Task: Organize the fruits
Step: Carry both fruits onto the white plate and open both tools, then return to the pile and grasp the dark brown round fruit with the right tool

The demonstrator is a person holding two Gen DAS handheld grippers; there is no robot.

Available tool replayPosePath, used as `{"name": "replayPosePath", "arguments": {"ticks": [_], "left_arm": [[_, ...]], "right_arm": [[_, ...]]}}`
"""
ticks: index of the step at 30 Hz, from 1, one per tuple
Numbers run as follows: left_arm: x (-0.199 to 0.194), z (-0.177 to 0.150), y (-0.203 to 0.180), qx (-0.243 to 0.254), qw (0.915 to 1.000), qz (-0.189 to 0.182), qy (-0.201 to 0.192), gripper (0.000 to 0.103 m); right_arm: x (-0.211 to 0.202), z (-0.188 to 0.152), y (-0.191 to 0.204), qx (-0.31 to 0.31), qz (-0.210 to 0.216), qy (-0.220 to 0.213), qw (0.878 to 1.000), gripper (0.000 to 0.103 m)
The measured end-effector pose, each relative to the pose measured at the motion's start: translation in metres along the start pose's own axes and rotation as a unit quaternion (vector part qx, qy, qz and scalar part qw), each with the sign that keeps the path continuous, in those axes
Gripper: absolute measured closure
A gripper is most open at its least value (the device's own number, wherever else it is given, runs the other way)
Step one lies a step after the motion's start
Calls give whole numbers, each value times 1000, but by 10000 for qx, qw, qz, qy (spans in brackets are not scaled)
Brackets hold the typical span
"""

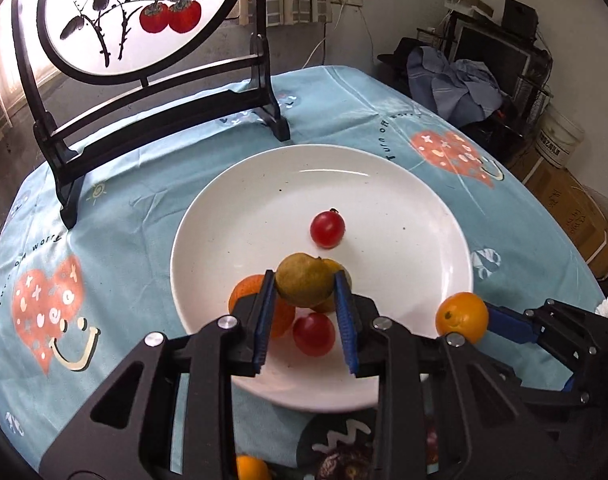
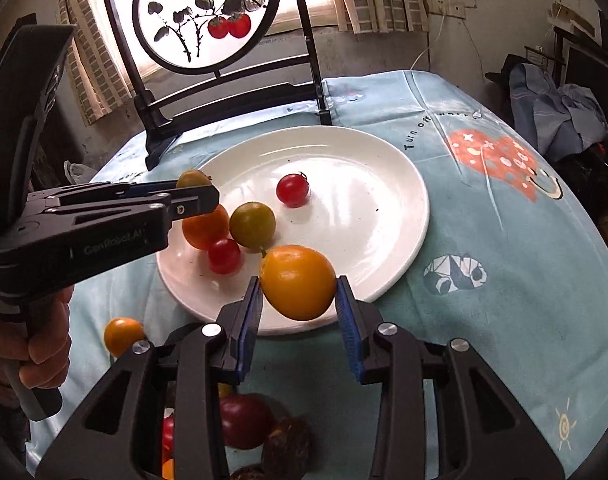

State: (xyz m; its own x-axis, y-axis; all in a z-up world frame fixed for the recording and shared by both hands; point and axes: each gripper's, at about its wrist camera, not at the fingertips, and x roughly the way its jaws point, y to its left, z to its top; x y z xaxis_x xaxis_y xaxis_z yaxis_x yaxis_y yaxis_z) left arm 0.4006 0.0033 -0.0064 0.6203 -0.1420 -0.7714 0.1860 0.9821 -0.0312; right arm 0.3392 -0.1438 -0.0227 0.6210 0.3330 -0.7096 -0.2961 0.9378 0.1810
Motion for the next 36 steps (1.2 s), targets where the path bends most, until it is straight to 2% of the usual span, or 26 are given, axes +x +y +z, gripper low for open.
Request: {"name": "replayPosePath", "arguments": {"ticks": [7,8,9,10,13,18,23,28,31,33,36], "left_arm": [[27,8,4,-38,9997,187,176,72],[28,8,4,-46,9995,258,187,52],[25,8,3,-40,9992,374,125,27],[19,7,2,-20,9988,486,5,24],[1,4,-1,121,9985,519,-99,23],[-42,-16,-6,82,9974,631,-332,11],[-84,-51,-16,142,9970,655,-391,7],[-120,-100,-19,120,9972,487,-555,4],[-128,-130,-14,53,9975,297,-645,4],[-125,-146,-8,-68,9968,323,-724,4],[-114,-165,11,-528,9962,197,-668,4]], "right_arm": [[15,7,2,-163,-61,0,9998,66],[17,7,3,-189,-85,18,9998,65],[18,7,3,-214,-75,50,9997,62],[17,7,3,-223,-41,62,9997,58],[7,5,3,-169,-10,-6,9999,56],[-30,-5,4,-37,102,-234,9997,56],[-76,-32,10,-39,142,-462,9988,54],[-109,-73,24,-185,86,-561,9982,51],[-120,-103,36,-422,125,-537,9976,47],[-121,-123,44,-556,212,-377,9975,47],[-114,-145,51,-687,100,-129,9975,47]]}}
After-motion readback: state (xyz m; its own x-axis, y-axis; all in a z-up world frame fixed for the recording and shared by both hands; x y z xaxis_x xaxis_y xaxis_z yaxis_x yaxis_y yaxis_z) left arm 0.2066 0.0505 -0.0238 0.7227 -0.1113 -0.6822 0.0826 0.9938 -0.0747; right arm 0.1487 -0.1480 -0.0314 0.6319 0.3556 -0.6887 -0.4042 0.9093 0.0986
